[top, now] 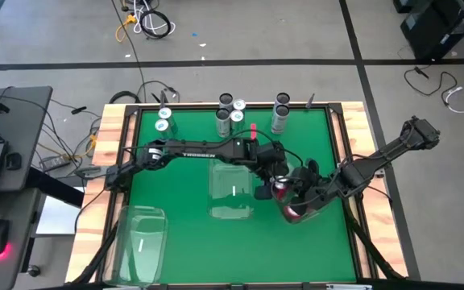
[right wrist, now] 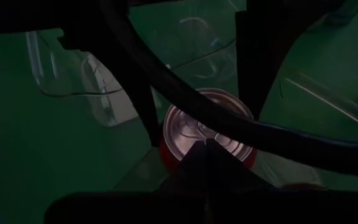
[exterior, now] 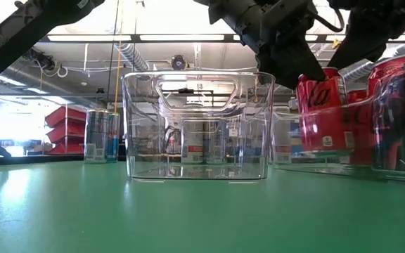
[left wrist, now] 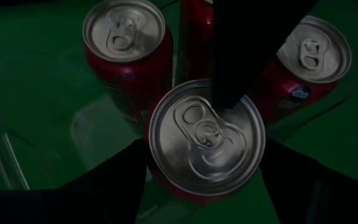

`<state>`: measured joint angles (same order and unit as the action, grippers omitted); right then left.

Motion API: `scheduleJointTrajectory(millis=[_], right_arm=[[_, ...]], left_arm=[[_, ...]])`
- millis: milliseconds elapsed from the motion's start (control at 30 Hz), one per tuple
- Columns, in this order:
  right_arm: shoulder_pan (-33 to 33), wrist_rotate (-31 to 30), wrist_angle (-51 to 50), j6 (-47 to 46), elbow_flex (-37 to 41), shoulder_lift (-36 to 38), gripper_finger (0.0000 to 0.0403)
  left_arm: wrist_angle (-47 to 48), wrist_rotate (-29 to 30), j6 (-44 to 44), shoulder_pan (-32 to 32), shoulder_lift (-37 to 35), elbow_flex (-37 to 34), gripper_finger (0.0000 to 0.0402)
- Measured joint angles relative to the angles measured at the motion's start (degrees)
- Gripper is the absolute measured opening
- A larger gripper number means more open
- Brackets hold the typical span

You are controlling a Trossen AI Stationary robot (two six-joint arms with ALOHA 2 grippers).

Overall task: Sort soda cans
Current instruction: Put the red-black soda can into the top right transparent bin

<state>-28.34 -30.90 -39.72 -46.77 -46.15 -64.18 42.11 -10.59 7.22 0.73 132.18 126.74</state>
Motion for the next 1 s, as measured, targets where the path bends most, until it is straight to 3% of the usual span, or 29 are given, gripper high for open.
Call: scheduleJointTrajectory(millis=[700, 1000], right_arm=[[-0.1, 4.0, 0.2, 0.0, 0.2, -1.9, 0.0], [0.0, 3.9, 1.2, 0.0, 0.2, -1.9, 0.0]], left_arm=[[-3.8, 0.8, -1.8, -2.0, 3.0, -0.4, 0.0275], [-3.8, 1.3, -3.1, -2.1, 3.0, 0.2, 0.032]])
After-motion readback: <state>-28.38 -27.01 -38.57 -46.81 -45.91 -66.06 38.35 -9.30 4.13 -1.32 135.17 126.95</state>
